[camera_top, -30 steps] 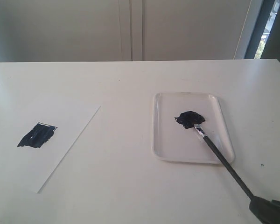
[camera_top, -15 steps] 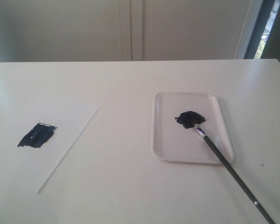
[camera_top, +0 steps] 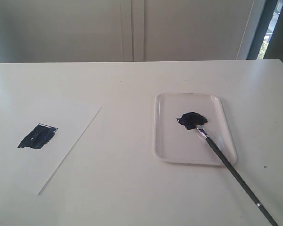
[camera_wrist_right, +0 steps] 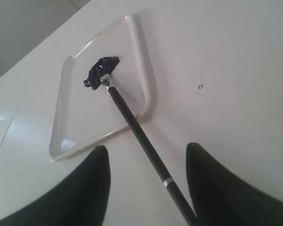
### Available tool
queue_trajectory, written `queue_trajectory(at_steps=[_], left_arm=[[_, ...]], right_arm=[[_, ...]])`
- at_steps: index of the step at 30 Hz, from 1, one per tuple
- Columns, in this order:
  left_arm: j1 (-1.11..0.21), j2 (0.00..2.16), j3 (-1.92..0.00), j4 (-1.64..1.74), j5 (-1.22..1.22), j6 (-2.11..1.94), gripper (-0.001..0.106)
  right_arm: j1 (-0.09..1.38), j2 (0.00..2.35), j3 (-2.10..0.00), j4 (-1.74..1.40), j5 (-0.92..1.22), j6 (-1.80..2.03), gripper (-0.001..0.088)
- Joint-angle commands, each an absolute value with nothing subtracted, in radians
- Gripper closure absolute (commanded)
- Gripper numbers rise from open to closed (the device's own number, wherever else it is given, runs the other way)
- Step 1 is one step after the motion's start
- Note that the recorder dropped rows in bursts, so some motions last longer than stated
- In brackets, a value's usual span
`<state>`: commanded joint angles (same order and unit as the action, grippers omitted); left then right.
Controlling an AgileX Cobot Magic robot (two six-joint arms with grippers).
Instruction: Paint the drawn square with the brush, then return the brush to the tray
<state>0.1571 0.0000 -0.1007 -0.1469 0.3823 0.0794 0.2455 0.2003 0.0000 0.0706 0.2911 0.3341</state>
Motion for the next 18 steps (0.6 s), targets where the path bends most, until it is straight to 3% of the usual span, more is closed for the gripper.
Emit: queue_trajectory(at_steps=[6, 13, 18], left_arm=[[0.157, 0.0, -0.101, -0.147, 0.382, 0.079, 0.098], [0.157, 0.0, -0.101, -0.147, 0.382, 0.079, 0.098], [0.157, 0.0, -0.101, -0.147, 0.382, 0.079, 0.098]], right_arm=[[0.246, 0.2, 0.0, 0.071, 0.056, -0.199, 0.0394], [0.246, 0.2, 0.0, 0.071, 0.252, -0.289, 0.0394], [0.246, 0.2, 0.0, 0.067, 0.28, -0.318, 0.0394]])
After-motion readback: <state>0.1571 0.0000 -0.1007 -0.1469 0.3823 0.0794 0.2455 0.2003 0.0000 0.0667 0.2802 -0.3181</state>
